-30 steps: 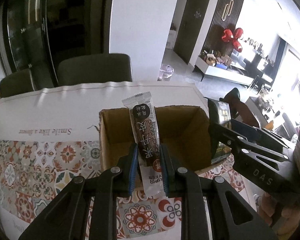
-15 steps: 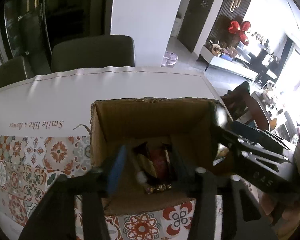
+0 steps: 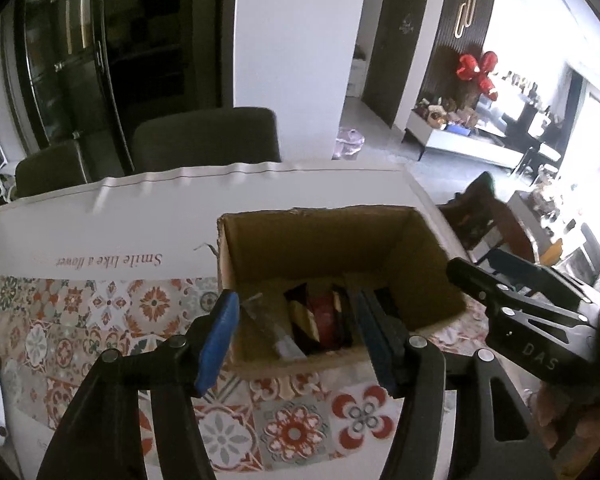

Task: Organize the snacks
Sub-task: 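Open both tools to drop the bar and green pack into the box, then move both tools back down to the snacks on the table, then grasp the dark green bar with the right tool while the left tool grasps the red candy pack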

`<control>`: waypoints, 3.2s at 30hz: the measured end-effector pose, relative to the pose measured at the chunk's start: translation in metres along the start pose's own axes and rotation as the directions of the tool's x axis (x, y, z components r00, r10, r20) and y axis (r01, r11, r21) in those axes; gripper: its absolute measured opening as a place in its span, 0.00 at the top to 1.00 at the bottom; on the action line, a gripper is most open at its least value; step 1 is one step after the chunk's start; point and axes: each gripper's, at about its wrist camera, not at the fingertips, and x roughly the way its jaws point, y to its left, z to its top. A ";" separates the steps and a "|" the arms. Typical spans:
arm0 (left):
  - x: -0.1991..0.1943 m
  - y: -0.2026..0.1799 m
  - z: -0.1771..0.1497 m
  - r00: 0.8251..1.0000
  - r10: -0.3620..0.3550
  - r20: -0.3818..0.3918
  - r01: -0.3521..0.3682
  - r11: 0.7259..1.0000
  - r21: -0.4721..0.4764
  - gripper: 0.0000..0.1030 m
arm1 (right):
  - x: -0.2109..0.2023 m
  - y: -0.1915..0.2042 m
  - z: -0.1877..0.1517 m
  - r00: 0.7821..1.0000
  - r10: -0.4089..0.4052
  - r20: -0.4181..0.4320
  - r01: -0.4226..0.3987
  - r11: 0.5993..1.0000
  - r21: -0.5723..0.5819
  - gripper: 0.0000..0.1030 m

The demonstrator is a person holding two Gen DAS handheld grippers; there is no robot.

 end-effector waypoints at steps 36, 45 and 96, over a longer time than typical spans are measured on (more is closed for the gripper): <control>-0.061 -0.043 -0.136 0.991 -0.035 -0.130 0.047 0.995 0.091 0.40 | -0.117 -0.032 -0.129 0.968 -0.252 0.002 0.251 0.963 0.099 0.26; -0.057 -0.050 -0.177 0.984 -0.028 -0.179 0.048 0.993 0.109 0.25 | -0.114 -0.041 -0.174 0.957 -0.277 -0.080 0.285 0.953 0.106 0.26; 0.057 -0.049 -0.263 0.877 0.048 -0.478 -0.028 0.998 0.049 0.23 | -0.021 -0.080 -0.292 0.843 -0.189 -0.503 0.307 0.937 0.164 0.27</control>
